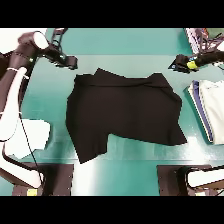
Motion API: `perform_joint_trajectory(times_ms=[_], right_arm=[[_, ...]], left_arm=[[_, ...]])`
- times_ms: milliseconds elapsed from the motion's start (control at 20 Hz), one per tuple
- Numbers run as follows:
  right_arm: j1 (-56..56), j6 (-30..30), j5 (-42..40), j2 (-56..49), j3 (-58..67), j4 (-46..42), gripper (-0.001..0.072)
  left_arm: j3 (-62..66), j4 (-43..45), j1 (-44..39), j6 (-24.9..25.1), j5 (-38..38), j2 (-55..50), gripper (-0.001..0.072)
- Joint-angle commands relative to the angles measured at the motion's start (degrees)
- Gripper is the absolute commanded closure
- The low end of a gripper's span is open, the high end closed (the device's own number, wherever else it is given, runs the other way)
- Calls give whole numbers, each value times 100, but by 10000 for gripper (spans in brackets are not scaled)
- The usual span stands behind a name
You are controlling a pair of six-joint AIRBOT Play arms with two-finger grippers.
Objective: Fold the shirts.
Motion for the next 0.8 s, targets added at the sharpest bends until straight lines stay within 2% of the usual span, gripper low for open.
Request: perform_joint_trajectory(times_ms=[0,200,350,550,750], right_arm=[[-254,-444,706,664,-476,219,340],[-643,-575,529,2081,-2240,229,340],[-848,-638,546,2879,-3220,269,341],[-1012,-828,356,3571,-3989,1038,340],[-1008,-831,286,3989,-4258,1119,341]], left_arm=[[-11,-437,485,-17,-1169,365,239],[-1766,-614,949,85,-1233,1447,238],[-3729,-612,1043,133,-791,2483,238],[-5796,-669,1043,129,-374,3377,238],[-6686,-1106,1043,142,118,3482,237]])
